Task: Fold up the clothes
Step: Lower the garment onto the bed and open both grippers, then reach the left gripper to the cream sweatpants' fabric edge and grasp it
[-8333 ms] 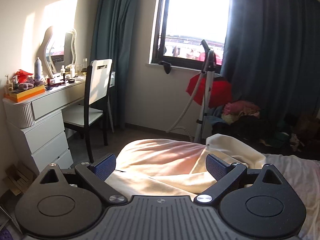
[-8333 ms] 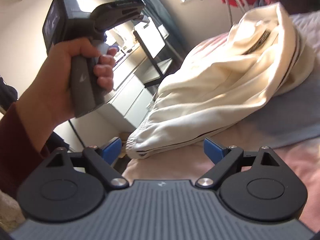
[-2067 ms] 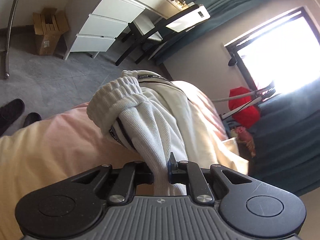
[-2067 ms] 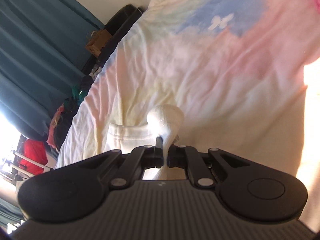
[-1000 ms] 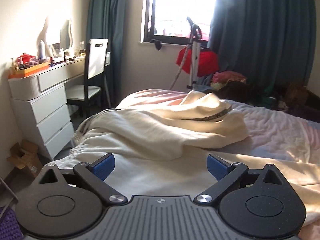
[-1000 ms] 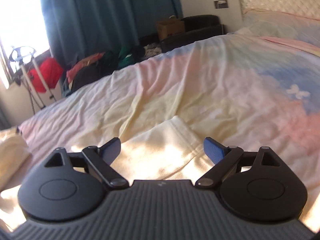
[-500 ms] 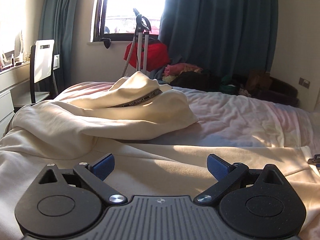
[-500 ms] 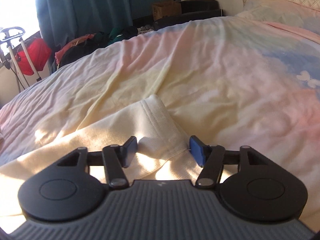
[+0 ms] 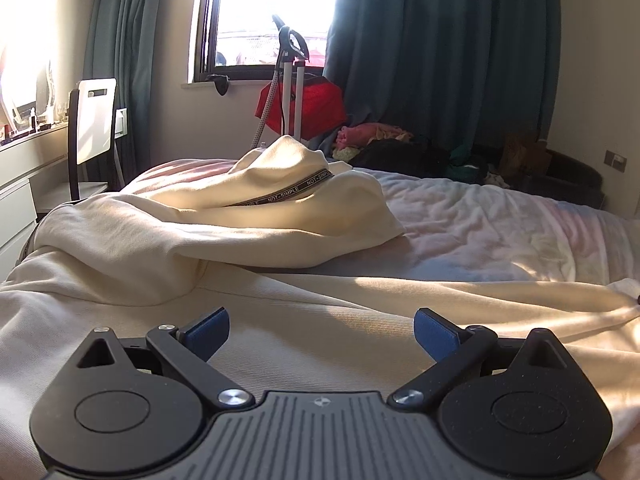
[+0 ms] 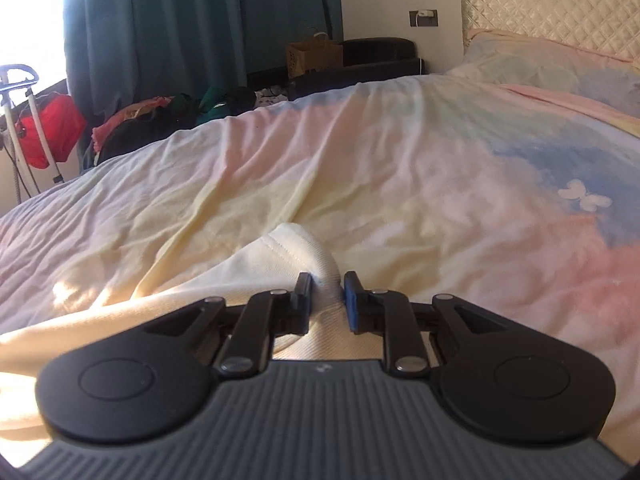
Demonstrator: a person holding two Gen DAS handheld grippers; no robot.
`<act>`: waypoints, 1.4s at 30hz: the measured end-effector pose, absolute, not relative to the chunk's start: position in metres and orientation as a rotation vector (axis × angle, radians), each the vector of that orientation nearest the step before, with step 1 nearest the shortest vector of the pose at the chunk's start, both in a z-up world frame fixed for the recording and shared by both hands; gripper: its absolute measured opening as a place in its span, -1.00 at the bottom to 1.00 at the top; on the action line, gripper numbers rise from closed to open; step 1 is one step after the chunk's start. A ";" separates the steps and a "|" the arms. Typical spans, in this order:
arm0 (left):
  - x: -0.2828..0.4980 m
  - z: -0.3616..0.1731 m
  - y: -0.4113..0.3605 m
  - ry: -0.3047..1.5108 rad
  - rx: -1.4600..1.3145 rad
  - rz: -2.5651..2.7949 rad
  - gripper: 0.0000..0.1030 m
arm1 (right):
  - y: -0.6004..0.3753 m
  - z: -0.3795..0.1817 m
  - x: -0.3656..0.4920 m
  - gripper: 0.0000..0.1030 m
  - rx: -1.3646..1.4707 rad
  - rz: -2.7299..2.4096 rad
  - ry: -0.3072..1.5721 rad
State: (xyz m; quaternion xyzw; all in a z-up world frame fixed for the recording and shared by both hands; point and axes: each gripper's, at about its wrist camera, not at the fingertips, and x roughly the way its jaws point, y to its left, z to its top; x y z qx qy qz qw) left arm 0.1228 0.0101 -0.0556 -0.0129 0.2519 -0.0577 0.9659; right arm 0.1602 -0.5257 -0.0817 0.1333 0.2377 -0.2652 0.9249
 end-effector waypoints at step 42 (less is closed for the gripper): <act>0.272 -0.082 -0.100 0.460 0.315 -0.063 0.99 | -0.359 -0.004 0.127 0.66 0.413 -0.158 0.346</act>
